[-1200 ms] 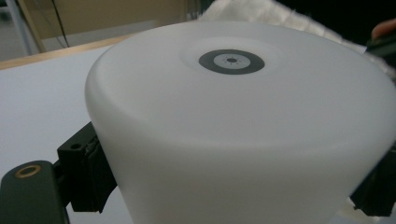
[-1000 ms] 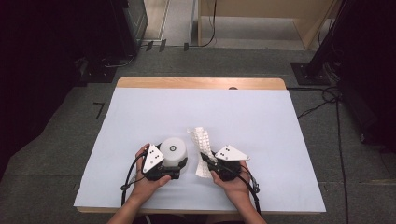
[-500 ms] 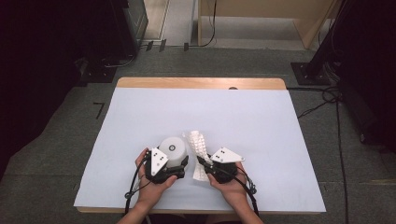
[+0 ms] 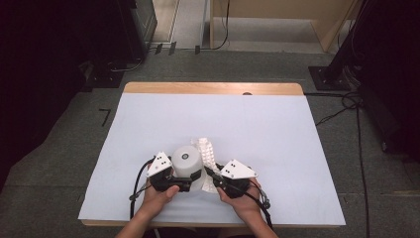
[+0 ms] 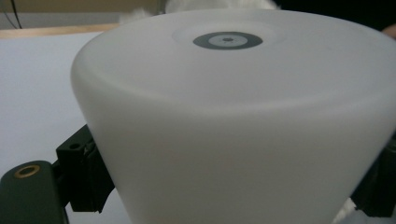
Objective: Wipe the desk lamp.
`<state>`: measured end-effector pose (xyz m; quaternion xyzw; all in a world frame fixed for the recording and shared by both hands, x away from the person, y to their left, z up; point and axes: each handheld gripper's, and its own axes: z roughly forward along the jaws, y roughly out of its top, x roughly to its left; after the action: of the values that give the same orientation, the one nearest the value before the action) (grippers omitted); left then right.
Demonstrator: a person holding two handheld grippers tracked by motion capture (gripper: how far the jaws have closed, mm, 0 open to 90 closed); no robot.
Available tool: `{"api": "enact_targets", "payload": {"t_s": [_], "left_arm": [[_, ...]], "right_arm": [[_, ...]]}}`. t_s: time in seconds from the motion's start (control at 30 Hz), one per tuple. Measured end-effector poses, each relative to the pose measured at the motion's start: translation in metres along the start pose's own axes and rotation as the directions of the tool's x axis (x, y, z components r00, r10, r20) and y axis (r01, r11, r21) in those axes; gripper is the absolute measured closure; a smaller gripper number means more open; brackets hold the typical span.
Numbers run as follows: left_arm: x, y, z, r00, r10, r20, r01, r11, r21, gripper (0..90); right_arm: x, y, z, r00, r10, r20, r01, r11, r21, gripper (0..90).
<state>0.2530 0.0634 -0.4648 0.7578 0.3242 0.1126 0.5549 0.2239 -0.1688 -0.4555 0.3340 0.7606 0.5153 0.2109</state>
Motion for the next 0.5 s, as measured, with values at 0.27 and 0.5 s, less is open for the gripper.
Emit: {"api": "enact_targets", "payload": {"t_s": [0.27, 0.5], "left_arm": [[0.005, 0.005, -0.006, 0.9999, -0.012, -0.012, 0.011, 0.9994, -0.033, 8.4], [0.017, 0.01, -0.02, 0.9981, -0.055, -0.03, 0.051, 0.9937, -0.1, 8.5]], "right_arm": [[0.001, 0.004, -0.005, 0.9997, -0.014, -0.018, 0.013, 1.0, -0.021, 76.6], [0.008, -0.01, 0.015, 0.9983, -0.002, -0.058, 0.007, 0.996, 0.087, 76.5]]}}
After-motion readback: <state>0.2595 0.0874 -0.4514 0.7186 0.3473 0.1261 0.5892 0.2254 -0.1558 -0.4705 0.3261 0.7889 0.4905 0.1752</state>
